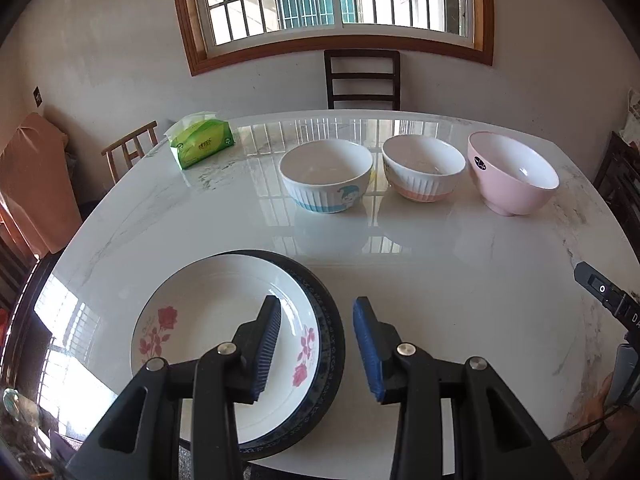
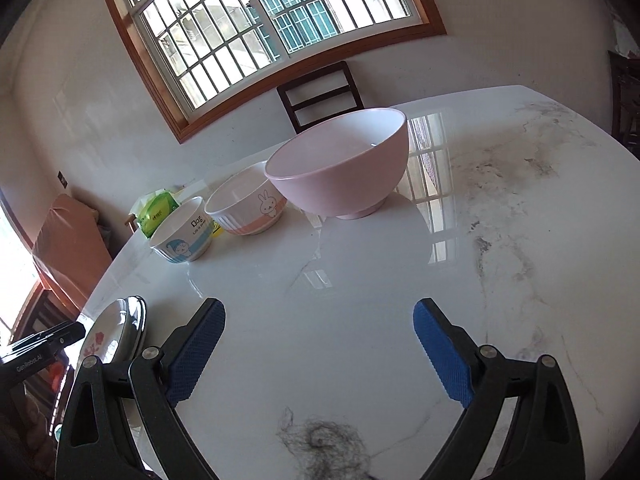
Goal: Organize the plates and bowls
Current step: 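Move both grippers away from the plate stack toward the pink bowl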
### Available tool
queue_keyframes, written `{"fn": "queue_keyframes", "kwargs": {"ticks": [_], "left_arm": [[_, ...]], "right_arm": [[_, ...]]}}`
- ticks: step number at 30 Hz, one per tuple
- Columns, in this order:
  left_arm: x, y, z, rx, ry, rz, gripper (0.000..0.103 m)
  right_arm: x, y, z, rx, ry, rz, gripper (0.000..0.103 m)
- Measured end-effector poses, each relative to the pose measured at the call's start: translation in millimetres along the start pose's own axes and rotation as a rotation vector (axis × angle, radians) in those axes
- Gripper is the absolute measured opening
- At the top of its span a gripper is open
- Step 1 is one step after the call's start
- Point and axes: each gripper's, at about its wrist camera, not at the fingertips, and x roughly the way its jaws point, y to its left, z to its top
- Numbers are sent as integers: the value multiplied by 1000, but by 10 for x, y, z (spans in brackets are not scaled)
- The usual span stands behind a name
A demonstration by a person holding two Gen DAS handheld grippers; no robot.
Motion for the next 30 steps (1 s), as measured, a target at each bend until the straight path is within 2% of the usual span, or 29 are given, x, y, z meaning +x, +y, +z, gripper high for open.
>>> {"fn": "queue_keyframes", "kwargs": {"ticks": [8,11,14,18,22,30], "left_arm": [[314,-558,391,-11,102,-202,38],[415,-687,632,-67,131,-311,38],[565,-767,899,-148,181,-469,38],[807,-928,1166,-215,252,-569,38],[1087,-1058,1323,-279,325,-631,38],[1475,-1250,1470,-333,397,-627,38]], "right_arm": [[-93,-447,104,96,17,-23,94],[-78,-551,191,98,21,-51,94],[-63,-624,346,95,25,-56,94],[-62,-679,693,86,16,-30,94],[71,-721,1074,57,54,-23,94],[410,-766,1667,9,126,-59,94]]}}
